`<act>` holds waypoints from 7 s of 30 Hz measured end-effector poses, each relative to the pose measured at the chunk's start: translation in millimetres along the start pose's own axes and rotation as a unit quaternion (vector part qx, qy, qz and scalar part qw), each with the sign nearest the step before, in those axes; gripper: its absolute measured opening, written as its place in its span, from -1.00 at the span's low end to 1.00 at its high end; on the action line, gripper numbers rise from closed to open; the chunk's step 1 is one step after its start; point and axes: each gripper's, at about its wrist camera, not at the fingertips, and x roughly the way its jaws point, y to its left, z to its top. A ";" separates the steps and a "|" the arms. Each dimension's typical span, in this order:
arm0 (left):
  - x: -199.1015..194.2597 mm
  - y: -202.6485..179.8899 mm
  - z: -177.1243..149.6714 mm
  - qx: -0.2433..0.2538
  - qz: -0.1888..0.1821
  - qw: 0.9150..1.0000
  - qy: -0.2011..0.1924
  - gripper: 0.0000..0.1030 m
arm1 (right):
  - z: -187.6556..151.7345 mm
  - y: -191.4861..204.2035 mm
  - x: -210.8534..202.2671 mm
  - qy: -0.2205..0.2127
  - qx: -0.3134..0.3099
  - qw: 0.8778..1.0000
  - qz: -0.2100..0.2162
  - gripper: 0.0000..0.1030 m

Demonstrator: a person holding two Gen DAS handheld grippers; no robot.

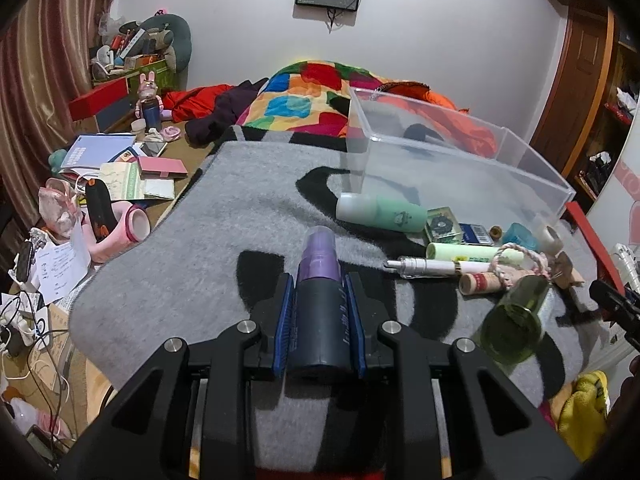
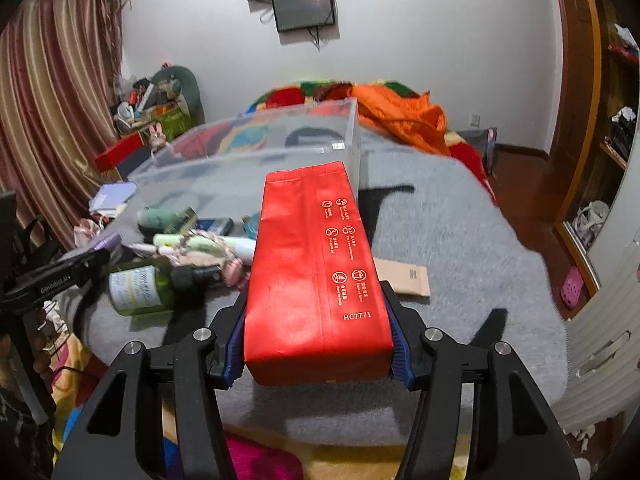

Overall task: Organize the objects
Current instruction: 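Close left tool on purple spray bottle while right tool grasps red box, then carry both items into the clear bin and open both tools, then withdraw left tool toward green glass bottle while right tool approaches eraser, then grasp green glass bottle with left tool while right tool grasps eraser, then lower green bottle into bin with left tool while right drops eraser inside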

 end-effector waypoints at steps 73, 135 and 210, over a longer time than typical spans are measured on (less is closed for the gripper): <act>90.1 -90.6 128.5 0.106 -0.072 0.991 0.035 -0.51 | 125.4 37.4 121.5 0.071 -0.041 0.997 0.014 0.27; -0.3 -113.0 -2.9 0.130 -0.132 0.982 0.029 0.65 | 9.5 -6.1 25.1 0.028 0.012 0.998 -0.048 0.40; -20.8 -92.3 123.9 0.070 -0.101 0.988 -0.096 0.23 | 102.5 54.6 27.1 -0.053 -0.097 0.993 0.030 -0.24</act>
